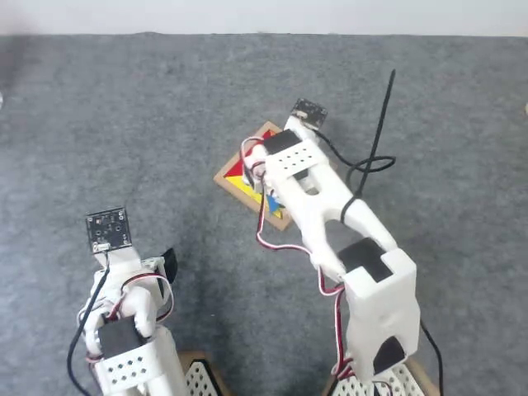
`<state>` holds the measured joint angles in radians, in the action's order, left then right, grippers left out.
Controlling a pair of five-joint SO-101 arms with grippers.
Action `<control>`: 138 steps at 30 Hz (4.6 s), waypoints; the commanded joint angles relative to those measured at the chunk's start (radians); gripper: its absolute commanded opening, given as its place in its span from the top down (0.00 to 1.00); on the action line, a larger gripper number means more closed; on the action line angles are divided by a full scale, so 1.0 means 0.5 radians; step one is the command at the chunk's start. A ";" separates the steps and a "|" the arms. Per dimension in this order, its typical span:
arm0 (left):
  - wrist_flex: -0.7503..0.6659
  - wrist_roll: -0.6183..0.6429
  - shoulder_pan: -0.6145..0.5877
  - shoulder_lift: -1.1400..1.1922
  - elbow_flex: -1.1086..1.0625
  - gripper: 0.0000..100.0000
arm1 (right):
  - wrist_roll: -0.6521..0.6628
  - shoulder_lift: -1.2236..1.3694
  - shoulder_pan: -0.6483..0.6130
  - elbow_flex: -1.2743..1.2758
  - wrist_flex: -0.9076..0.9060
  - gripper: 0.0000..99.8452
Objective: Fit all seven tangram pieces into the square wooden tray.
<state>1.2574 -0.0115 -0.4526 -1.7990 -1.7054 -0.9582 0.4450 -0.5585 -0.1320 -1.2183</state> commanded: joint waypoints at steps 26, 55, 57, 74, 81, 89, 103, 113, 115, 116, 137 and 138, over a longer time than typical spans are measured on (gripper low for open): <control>0.009 0.015 -0.003 -0.040 0.044 0.73 | 0.049 -0.014 0.051 -0.101 0.014 0.75; 0.009 0.015 -0.003 -0.040 0.044 0.73 | 0.261 0.078 -0.106 -0.292 0.308 0.76; 0.009 0.015 -0.003 -0.040 0.044 0.73 | 0.261 0.081 -0.109 -0.285 0.308 0.76; 0.009 0.015 -0.003 -0.040 0.044 0.73 | 0.255 0.078 0.075 -0.218 0.253 0.76; 0.009 0.015 -0.003 -0.040 0.044 0.73 | 0.249 0.063 0.063 -0.218 0.146 0.76; 0.009 0.015 -0.003 -0.040 0.044 0.73 | 0.206 0.075 -0.078 -0.230 0.164 0.76; 0.009 0.015 -0.003 -0.040 0.044 0.73 | 0.043 0.158 -0.124 -0.227 0.164 0.76; 0.009 0.015 -0.003 -0.040 0.044 0.73 | 0.046 0.219 -0.124 -0.239 0.164 0.76; 0.009 0.015 -0.003 -0.040 0.044 0.73 | 0.049 0.195 -0.118 -0.295 0.140 0.76; 0.009 0.015 -0.003 -0.040 0.044 0.73 | 0.049 0.170 -0.115 -0.310 0.118 0.76; 0.009 0.015 -0.003 -0.040 0.044 0.73 | 1.224 -1.158 -0.084 0.961 -0.275 0.99; 0.009 0.015 -0.003 -0.040 0.044 0.73 | 1.264 -1.250 -0.054 1.126 -0.127 0.99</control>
<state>1.2574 -0.0115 -0.4526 -1.7990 -1.7054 -0.4058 -0.0476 -0.6122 0.2225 -1.4346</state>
